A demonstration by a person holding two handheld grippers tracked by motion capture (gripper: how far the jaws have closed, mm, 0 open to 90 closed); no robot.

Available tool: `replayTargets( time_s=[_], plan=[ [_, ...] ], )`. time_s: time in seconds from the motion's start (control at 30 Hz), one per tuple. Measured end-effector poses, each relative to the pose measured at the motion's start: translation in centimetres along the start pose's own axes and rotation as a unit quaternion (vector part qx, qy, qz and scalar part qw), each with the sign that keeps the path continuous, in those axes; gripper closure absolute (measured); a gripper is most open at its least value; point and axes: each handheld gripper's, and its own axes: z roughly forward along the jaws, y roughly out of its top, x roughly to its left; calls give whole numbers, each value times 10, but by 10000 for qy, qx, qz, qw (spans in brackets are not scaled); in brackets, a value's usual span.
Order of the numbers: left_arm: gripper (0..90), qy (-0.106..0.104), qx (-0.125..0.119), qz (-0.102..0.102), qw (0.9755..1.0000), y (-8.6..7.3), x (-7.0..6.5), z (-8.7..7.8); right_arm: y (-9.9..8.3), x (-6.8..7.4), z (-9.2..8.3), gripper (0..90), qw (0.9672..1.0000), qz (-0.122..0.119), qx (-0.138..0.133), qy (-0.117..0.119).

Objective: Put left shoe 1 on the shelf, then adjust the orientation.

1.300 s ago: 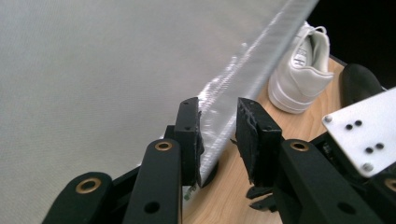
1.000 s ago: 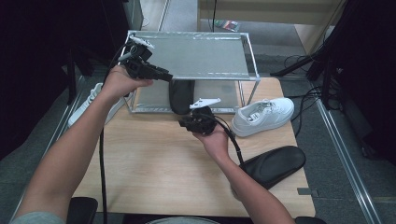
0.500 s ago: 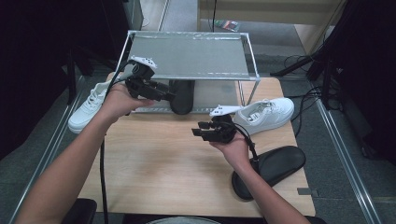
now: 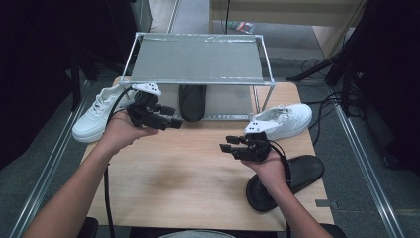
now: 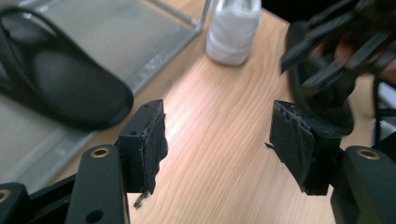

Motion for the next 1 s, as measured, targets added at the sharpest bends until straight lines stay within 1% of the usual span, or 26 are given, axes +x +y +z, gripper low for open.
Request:
replayTargets(
  time_s=[0.03,0.07,0.1,0.13,0.17,0.23,0.27,0.3,0.33,0.37,0.4,0.43,0.47,0.5,0.57,0.6,0.7,0.73,0.8,0.87,0.9,0.93,0.97,1.0],
  plan=[
    [368,0,0,0,10000,0,0,0,0,0,0,589,10000,0,0,0],
    [368,45,24,12,10000,-5,-3,2,-1,0,-2,589,10000,-26,-3,4],
    [368,-37,14,-25,10000,-14,-7,7,-5,0,-8,593,9999,-104,47,-9],
    [369,-37,14,-25,10000,-14,-7,7,-7,-1,-10,594,9999,-94,69,-3],
    [369,-59,5,-7,10000,-19,-9,9,-7,-1,-10,594,9999,-94,69,-3],
    [369,-18,5,20,10000,-26,-14,12,-12,-3,-16,598,9999,-38,92,-46],
    [369,-17,-14,31,10000,-29,-15,14,-15,-6,-23,597,9999,23,70,-88],
    [369,-40,-53,6,10000,-33,-17,15,-15,-6,-23,597,9999,23,70,-88],
    [369,-86,-82,-29,9999,-39,-21,18,-18,-8,-29,599,9999,58,50,-124],
    [369,-86,-82,-29,9999,-39,-21,18,-18,-8,-29,599,9999,58,50,-124],
    [369,-81,-9,-28,10000,-46,-25,22,-20,-11,-35,610,9998,84,21,-153],
    [369,-81,-9,-28,10000,-46,-25,22,-20,-11,-35,610,9998,84,21,-153],
    [369,-94,23,11,10000,-50,-26,23,-22,-12,-37,627,9998,102,26,-168],
    [369,-86,45,3,10000,-54,-28,23,-22,-13,-39,637,9998,86,28,-170],
    [369,-30,75,-22,10000,-62,-30,24,-23,-15,-42,641,9997,23,30,-237],
    [369,7,85,-11,10000,-67,-32,24,-24,-15,-43,641,9997,66,15,-216],
    [370,18,-36,-30,10000,-73,-34,24,-28,-16,-44,643,9996,59,106,-241],
    [369,-14,-22,-35,10000,-75,-35,25,-28,-17,-44,643,9996,16,122,-248],
    [369,1,64,115,9999,-78,-36,27,-30,-16,-45,643,9996,-4,175,-234],
    [369,-39,12,46,10000,-80,-36,29,-33,-14,-50,662,9995,-58,224,-197],
    [369,-74,19,4,10000,-80,-36,31,-33,-14,-50,662,9995,-58,224,-197],
    [369,-115,42,14,9999,-81,-36,33,-35,-14,-51,664,9994,-18,259,-223],
    [369,-98,74,95,9999,-81,-37,34,-36,-14,-53,673,9993,5,289,-237],
    [370,-118,43,154,9998,-81,-38,35,-38,-14,-55,682,9992,4,303,-265]
  ],
)
